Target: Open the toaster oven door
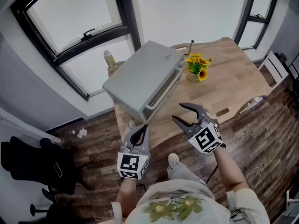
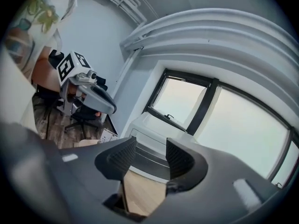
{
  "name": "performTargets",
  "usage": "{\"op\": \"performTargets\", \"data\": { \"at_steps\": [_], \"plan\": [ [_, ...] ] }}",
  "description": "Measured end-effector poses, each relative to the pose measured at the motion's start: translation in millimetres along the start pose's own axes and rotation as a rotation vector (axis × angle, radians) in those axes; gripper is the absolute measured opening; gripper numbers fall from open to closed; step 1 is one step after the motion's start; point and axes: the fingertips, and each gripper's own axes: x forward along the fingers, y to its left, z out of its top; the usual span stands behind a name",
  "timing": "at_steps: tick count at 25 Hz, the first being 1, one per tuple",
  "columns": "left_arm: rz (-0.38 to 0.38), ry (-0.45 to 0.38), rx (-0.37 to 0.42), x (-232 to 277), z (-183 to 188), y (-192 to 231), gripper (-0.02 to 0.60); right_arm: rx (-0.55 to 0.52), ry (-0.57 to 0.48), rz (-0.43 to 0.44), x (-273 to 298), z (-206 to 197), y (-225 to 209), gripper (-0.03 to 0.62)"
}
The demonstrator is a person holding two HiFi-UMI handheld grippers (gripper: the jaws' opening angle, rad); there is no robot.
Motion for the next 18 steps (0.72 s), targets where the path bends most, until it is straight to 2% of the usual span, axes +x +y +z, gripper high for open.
{"op": "performTargets", "data": {
  "at_steps": [9,18],
  "plan": [
    [0.030,0.012,0.002,29.3,-1.0,15.2,0.005,-0.157,0.048,0.108,39.8,-17.2,-22.3,0.213],
    [0.082,0.021,-0.004,49.7,-2.0,29.6,0.005,-0.286,0.086,0.261,78.2,-37.0,-33.4,0.215]
  ]
}}
